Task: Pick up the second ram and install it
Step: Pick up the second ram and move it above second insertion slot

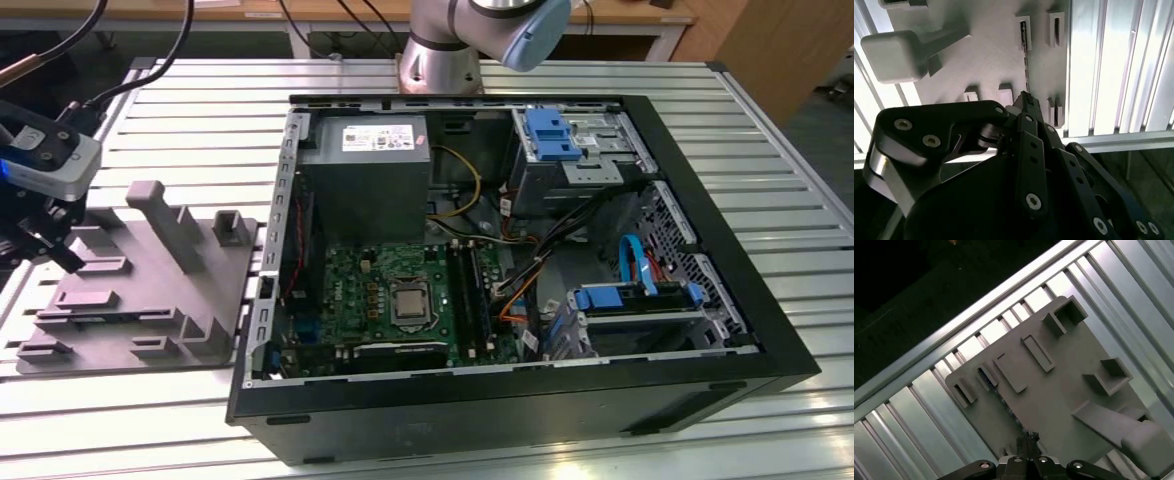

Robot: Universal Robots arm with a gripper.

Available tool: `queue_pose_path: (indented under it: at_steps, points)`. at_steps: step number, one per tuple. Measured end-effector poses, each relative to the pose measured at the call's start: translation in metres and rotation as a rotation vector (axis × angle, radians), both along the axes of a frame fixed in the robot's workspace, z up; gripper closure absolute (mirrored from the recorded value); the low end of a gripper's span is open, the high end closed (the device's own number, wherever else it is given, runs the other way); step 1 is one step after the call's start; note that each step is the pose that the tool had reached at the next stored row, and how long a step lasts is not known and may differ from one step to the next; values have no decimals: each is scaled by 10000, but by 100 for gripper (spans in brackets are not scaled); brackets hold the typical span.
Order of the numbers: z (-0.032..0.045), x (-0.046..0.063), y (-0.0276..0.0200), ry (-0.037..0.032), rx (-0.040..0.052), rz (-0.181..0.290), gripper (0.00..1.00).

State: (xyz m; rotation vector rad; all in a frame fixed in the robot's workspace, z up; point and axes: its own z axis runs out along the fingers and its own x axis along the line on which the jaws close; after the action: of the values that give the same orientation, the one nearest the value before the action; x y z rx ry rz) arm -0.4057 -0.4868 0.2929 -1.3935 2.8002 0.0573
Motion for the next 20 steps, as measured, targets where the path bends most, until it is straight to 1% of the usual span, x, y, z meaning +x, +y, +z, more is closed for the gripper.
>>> queue_pose_path:
  at_steps: [5, 20]
  points:
    - [-2, 0, 0, 0, 0, 807, 90]
    - [-21, 0, 0, 1, 0, 3525, 90]
